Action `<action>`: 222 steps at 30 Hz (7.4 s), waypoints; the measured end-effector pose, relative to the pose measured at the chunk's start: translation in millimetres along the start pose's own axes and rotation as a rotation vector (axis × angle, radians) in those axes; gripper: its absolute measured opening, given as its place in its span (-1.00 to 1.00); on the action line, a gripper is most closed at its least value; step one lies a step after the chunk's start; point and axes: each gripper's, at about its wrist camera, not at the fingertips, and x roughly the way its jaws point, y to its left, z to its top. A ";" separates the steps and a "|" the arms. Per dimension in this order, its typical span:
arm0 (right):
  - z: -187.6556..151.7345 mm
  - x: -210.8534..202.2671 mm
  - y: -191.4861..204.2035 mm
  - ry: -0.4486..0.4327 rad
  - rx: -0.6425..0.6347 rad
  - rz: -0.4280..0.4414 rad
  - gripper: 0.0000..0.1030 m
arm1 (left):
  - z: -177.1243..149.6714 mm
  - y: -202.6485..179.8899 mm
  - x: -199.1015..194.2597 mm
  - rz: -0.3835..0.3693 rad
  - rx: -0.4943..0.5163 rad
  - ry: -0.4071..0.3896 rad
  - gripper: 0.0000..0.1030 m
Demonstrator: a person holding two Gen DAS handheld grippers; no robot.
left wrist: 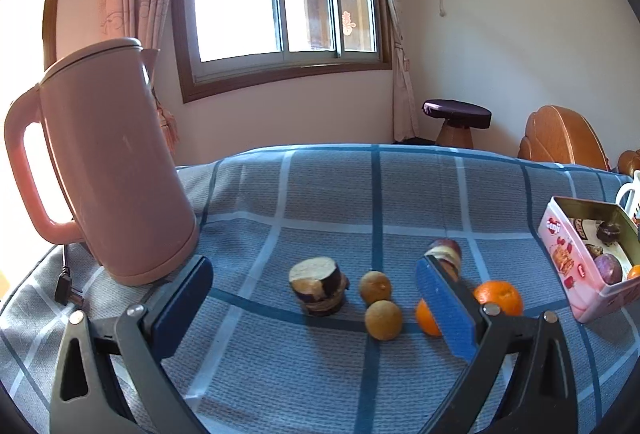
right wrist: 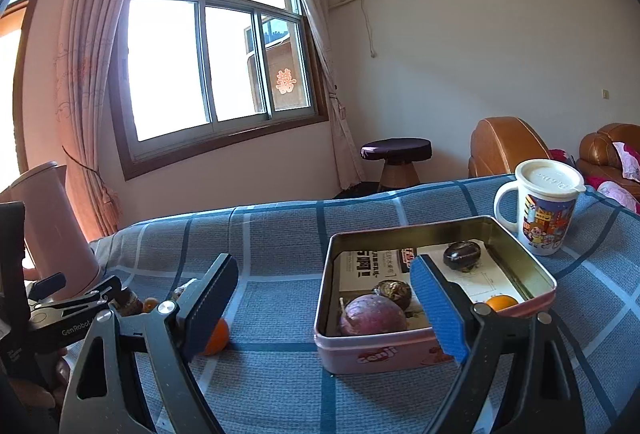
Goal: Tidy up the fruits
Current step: 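Move both open tools back from the tin toward the remaining fruits, then grasp the tangerine with the right tool and lift it, then grasp the orange on the cloth with the left tool and lift it, then lower the orange into the tin and open the left tool while the right tool holds the tangerine above, then lower the tangerine into the tin and open the right tool, then move both open tools back from the tin toward the remaining fruits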
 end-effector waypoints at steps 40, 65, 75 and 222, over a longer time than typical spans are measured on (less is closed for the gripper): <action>-20.9 81.6 65.6 0.436 -0.091 0.235 -0.05 | -3.1 25.4 14.1 -0.091 0.126 0.065 1.00; 16.9 51.8 16.3 0.268 -0.035 0.178 -0.05 | -13.3 -102.2 46.5 -0.311 0.463 0.289 -0.06; 14.9 55.8 5.8 0.302 0.014 0.219 -0.05 | -4.0 -78.7 53.5 -0.409 0.287 0.338 -0.24; 19.9 -2.4 -108.0 -0.016 0.039 -0.099 0.54 | -3.1 -98.9 -28.9 -0.111 0.031 -0.065 1.00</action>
